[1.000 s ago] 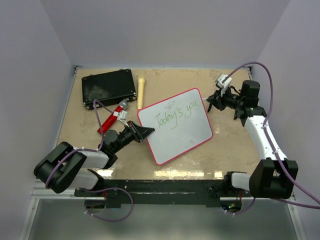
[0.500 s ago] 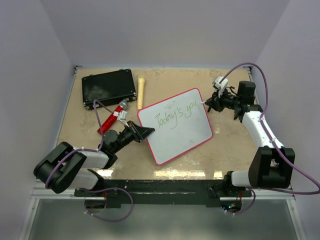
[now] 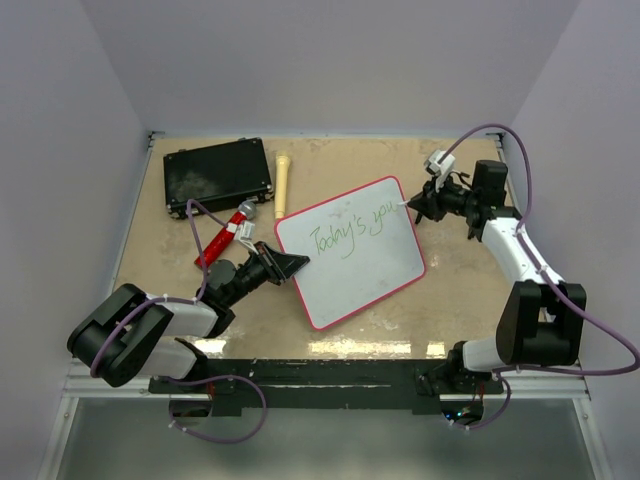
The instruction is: Write a sentence on the whiteboard
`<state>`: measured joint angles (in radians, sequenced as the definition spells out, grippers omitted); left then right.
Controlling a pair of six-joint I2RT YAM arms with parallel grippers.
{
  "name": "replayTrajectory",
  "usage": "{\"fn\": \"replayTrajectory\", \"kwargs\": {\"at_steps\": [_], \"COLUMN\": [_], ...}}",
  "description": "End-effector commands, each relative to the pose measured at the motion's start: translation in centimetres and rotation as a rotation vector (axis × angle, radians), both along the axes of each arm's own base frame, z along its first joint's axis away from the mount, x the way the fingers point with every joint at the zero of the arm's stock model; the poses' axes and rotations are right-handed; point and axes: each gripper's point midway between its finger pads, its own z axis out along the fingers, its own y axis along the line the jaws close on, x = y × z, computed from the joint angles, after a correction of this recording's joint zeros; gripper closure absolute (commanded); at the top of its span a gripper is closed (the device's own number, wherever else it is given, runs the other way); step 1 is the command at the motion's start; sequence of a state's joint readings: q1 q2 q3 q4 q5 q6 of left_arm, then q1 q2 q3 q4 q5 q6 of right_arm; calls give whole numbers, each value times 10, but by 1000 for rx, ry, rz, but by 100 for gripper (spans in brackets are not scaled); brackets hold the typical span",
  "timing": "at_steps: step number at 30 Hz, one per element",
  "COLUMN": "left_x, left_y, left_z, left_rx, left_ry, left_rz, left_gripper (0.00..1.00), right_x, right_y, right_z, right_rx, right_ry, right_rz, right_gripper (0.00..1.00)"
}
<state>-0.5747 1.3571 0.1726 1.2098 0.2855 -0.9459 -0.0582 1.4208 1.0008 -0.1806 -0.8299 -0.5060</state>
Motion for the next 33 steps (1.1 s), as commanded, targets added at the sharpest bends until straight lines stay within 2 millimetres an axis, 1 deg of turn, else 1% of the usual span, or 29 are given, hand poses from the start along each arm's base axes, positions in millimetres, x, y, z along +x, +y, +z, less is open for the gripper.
{"fn": "replayTrajectory", "kwargs": {"at_steps": [1,7,18,24,31,33], "left_x": [0,0,0,0,1,1], "left_y": [-6,-6,-6,-6,-6,-7], "left_z": [21,21,21,21,20,21], "left_rx": [13,15,11,13,12,9], "left_ry": [-135,-135,-136,-135,-132,-135], "left_rz": [-33,-35,-36,-33,-32,-35], "left_gripper": [100,100,100,100,100,100], "right_x": [18,21,22,13,-7,-10], "right_y": [7,10,11,9,6,5], "right_z": [32,31,18,10,-7,-9], "right_rx": [32,39,27,-17,-69,-77], "right_ry": [-98,-95,-62,-35,22,25], "right_rz": [16,15,21,41,70,69], "right_gripper": [100,100,100,100,100,100]}}
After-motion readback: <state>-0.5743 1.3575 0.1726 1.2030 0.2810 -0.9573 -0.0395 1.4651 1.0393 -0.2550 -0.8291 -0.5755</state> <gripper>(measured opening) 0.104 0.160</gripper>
